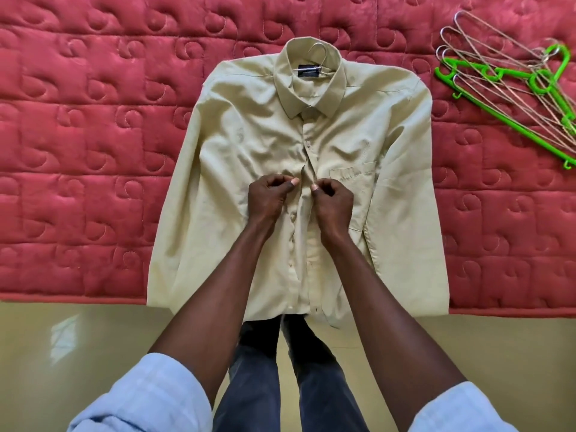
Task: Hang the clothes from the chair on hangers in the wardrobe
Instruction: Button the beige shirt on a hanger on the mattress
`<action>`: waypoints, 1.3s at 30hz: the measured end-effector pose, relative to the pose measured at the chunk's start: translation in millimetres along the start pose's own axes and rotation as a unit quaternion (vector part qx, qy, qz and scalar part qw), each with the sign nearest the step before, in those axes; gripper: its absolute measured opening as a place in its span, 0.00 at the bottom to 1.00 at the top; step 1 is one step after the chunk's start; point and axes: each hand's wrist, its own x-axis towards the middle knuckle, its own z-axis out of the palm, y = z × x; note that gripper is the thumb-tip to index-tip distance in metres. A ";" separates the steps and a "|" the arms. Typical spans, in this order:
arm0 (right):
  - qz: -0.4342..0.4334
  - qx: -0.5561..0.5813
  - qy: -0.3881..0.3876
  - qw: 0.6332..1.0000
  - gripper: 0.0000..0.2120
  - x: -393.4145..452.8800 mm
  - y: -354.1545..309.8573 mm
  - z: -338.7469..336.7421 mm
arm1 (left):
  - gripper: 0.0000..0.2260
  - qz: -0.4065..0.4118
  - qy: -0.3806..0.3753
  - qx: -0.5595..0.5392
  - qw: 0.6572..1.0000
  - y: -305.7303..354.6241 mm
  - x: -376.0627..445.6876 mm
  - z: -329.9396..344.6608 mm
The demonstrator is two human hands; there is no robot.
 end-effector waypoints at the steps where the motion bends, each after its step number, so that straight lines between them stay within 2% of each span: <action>1: 0.006 0.012 -0.014 1.000 0.03 -0.7 -2.8 -3.8 | 0.04 -0.001 0.005 -0.005 1.000 0.1 -2.2 2.1; 5: 0.038 0.055 -0.091 0.994 0.03 -2.8 -9.6 -8.1 | 0.02 0.002 0.049 0.028 0.998 -3.3 -10.0 15.0; 8: 0.041 0.083 -0.118 0.989 0.04 1.3 -4.7 -3.4 | 0.05 -0.009 0.060 0.019 0.998 -6.4 -4.1 19.8; 10: 0.042 0.092 -0.128 0.987 0.07 4.7 0.3 0.6 | 0.03 -0.019 0.057 0.006 0.998 -10.3 -0.4 16.7; 14: 0.038 0.082 -0.100 0.991 0.07 8.3 13.1 11.2 | 0.04 0.002 0.018 -0.018 1.000 -19.9 1.7 5.8; 20: 0.023 0.048 -0.073 0.996 0.06 6.2 19.4 19.6 | 0.05 0.011 0.011 -0.032 0.999 -21.9 0.9 4.1; 23: 0.038 0.056 -0.074 0.995 0.06 7.1 19.0 19.5 | 0.02 0.013 0.015 -0.017 1.000 -21.3 1.8 5.6; 28: 0.047 0.089 -0.091 0.991 0.06 5.7 18.7 18.1 | 0.06 0.003 0.034 -0.003 0.999 -21.4 0.5 11.4; 34: 0.089 0.152 -0.077 0.981 0.08 5.0 8.1 13.3 | 0.04 -0.007 0.025 -0.009 1.000 -16.7 1.5 10.6; 39: 0.099 0.147 -0.077 0.981 0.03 5.4 6.4 12.7 | 0.04 -0.007 0.014 0.001 1.000 -16.6 2.3 7.8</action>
